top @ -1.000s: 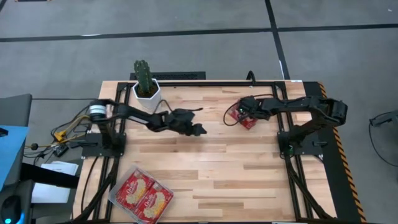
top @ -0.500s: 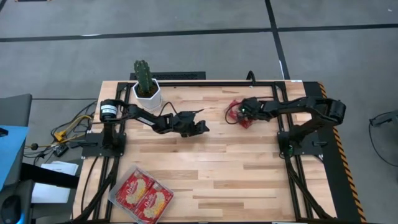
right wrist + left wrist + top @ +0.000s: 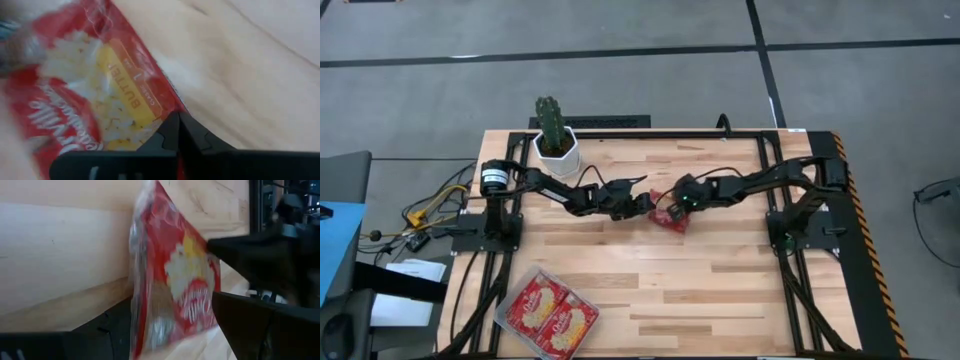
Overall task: Sort popcorn bags into baskets
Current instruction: Put the red popcorn bag into the transparent bin
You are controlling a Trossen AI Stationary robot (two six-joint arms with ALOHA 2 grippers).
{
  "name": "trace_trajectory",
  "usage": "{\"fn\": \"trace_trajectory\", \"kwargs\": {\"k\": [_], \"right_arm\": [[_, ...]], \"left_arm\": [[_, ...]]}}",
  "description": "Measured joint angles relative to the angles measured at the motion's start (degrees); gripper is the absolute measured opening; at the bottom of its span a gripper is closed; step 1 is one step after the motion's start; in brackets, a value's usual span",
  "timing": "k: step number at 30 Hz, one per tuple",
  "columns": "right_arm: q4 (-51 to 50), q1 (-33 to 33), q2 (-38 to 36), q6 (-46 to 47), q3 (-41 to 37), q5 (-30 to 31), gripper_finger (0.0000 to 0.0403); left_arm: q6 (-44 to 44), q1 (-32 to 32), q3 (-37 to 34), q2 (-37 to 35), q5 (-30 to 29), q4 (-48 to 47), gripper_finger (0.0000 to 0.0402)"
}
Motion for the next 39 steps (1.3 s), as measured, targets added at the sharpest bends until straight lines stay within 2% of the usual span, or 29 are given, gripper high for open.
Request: {"fn": "trace_trajectory", "kwargs": {"k": [6,14,20,22,29,35,39], "right_arm": [[-2.31,1.52,0.11,-5.10,6.77,1.25,0.0014],[-3.08,1.43,-2.03,-6.63,9.16,3.33,0.0027],[-19.30,4.55,-3.55,-1.03,7.93,1.82,0.0012],[-20.94,6.82,-3.55,1.76,6.15,1.79,0.0012],[-16.33,10.95,-3.55,11.08,-0.37,3.12,0.0027],[-7.50,13.43,-1.06,10.99,-0.90,1.96,0.0013],[-0.94,14.27,1.62,10.02,-0.12,0.70,0.0017]], "left_arm": [[0.21,0.00,0.00,0.04,-0.92,-0.29,0.0232],[4.45,-0.35,-0.02,0.07,2.30,-0.92,0.0219],[5.07,-0.79,-0.04,0.07,1.62,-1.22,0.0190],[5.19,-0.79,-0.04,0.07,1.64,-1.27,0.0186],[5.23,-0.81,-0.04,0.07,1.55,-1.01,0.0185],[4.89,-0.79,-0.07,0.07,1.53,-0.98,0.0185],[4.94,-0.79,-0.09,0.07,1.82,-0.66,0.0185]]}}
